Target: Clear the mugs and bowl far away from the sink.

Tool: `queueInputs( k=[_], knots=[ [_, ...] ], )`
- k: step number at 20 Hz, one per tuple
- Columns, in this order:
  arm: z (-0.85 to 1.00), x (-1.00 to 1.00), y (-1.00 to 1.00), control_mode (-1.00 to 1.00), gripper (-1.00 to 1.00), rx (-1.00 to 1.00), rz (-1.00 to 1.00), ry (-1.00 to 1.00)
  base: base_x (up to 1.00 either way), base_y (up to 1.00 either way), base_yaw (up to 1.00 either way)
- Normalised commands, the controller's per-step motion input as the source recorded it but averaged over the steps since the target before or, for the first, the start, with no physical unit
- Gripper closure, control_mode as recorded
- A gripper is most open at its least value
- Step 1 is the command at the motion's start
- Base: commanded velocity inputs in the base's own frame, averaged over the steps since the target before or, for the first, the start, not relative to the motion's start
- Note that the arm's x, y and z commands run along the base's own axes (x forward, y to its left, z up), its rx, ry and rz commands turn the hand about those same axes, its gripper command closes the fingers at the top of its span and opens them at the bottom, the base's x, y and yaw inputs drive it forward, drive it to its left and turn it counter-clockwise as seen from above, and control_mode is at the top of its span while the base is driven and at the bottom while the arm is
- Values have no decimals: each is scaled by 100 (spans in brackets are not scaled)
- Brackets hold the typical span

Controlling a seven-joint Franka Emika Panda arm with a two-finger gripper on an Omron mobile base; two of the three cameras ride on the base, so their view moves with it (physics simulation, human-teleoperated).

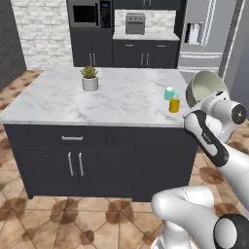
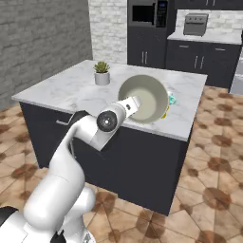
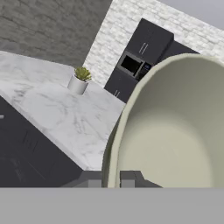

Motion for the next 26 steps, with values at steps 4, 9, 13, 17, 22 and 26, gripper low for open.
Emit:
queueInputs(
  k=[4,9,13,17,22,26],
  knots=[
    [0,0,0,100,100,0,0,0,100,100,-65],
    [0,0,0,100,100,0,0,0,100,100,-54],
    [0,0,0,100,100,0,0,0,89,100,-41],
    [0,0,0,100,100,0,0,0,0,28,3],
    [0,0,0,100,100,0,0,0,-2,37,15],
    [0,0,0,100,100,0,0,0,0,15,34]
  ],
)
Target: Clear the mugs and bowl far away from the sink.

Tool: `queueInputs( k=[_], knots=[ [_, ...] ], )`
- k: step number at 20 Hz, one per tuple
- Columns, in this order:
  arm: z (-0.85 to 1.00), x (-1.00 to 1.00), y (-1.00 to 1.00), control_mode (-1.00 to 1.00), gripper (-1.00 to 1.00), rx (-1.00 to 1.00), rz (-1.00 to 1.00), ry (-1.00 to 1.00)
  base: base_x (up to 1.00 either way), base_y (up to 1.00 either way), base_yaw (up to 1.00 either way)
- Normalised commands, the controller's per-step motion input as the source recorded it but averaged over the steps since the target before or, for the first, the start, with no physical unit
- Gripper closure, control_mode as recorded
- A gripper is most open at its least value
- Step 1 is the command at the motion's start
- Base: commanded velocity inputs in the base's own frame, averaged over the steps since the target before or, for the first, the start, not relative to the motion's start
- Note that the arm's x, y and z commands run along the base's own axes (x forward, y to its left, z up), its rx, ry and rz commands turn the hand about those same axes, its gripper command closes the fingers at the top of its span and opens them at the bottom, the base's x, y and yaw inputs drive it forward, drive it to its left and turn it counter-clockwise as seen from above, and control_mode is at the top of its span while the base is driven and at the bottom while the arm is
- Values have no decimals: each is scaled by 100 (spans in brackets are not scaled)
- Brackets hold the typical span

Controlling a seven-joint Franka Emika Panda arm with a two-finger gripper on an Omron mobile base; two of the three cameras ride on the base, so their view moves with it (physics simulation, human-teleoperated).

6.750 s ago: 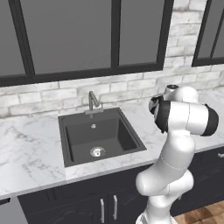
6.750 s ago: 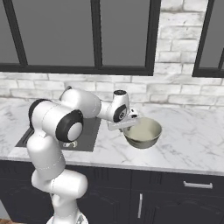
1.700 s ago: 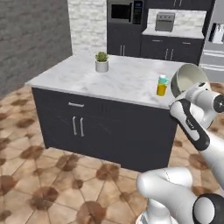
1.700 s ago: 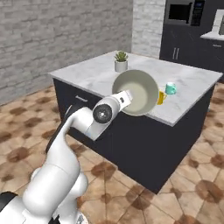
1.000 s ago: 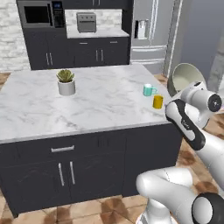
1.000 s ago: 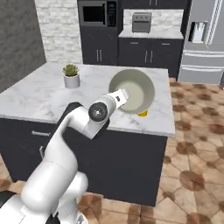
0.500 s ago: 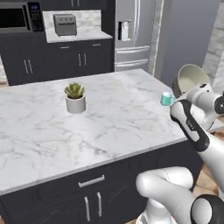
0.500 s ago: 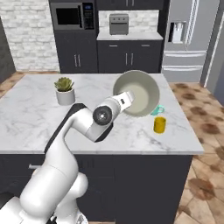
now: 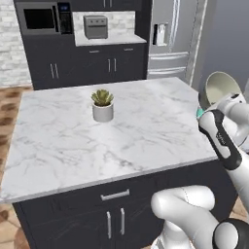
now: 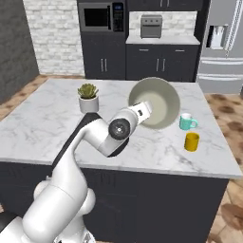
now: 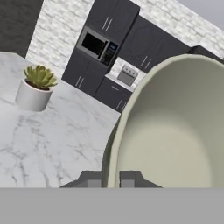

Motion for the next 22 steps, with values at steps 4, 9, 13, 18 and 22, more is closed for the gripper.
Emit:
queueInputs(
  k=[4,9,13,18,22],
  knots=[
    [0,0,0,100,100,0,0,0,0,13,31],
    [0,0,0,100,100,0,0,0,22,17,1],
    [0,0,0,100,100,0,0,0,54,29,0],
    [0,0,0,100,100,0,0,0,44,11,0],
    [-47,28,0,-100,100,-11,4,50,7,0,1]
  ],
)
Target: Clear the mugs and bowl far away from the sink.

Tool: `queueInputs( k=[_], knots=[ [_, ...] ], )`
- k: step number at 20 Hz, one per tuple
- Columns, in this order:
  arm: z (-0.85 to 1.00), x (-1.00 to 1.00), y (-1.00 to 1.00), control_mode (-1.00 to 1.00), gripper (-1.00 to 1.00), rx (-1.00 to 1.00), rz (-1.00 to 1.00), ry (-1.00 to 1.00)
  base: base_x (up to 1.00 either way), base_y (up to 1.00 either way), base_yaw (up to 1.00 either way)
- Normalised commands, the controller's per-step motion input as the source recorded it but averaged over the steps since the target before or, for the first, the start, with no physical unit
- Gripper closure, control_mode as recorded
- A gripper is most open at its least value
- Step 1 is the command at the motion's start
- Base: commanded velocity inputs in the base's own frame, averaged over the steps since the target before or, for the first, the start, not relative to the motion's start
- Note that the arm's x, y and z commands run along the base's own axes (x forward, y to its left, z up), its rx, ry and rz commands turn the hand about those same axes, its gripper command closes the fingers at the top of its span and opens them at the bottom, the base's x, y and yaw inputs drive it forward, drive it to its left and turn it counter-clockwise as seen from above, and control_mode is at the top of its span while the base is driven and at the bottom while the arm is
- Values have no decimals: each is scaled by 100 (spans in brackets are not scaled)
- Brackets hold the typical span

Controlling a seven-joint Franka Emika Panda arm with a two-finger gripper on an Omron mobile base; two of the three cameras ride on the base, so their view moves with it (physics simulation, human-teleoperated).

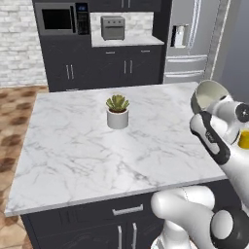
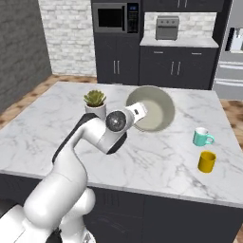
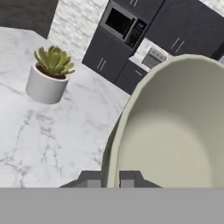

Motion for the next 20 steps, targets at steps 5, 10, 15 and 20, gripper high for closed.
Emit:
queueInputs(
  k=[5,10,15,20],
  knots=[
    [-76,30,2,-100,100,-16,6,68,0,0,0],
    [-58,19,11,-100,100,-12,6,42,0,0,0],
    [-53,8,0,-100,100,-7,0,10,0,0,0],
    [-79,8,0,-100,100,-11,0,2,0,0,0]
  ],
)
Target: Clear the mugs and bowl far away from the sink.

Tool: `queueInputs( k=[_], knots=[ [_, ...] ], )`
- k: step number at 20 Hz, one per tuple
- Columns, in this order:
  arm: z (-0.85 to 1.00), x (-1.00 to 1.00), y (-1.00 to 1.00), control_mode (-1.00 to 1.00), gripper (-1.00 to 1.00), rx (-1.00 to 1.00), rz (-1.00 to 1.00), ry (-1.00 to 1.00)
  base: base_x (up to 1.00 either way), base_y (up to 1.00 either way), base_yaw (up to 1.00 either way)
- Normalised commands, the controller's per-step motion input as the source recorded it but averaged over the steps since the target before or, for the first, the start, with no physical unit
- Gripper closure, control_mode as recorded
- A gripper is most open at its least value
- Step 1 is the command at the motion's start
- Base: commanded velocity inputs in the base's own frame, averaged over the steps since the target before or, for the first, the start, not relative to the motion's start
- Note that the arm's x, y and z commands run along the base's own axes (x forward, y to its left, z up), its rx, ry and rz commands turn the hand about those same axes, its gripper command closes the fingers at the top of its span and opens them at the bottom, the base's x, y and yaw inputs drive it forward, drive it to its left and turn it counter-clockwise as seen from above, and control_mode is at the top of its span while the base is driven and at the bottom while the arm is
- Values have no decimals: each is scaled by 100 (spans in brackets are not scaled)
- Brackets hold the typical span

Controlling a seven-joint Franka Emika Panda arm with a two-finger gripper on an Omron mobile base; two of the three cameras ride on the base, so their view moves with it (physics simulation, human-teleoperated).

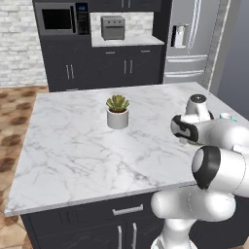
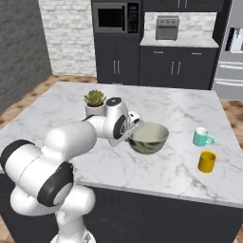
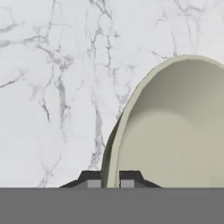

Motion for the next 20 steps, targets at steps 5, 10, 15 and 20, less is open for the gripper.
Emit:
queueInputs(
  k=[5,10,15,20],
  knots=[
    [-68,9,0,-100,100,-5,0,-16,0,0,0],
    [-51,5,0,-100,100,0,0,-30,0,0,0],
    [-28,0,0,-100,100,0,0,-7,0,0,0],
    [-24,4,4,-100,100,1,1,1,0,0,0]
  ],
)
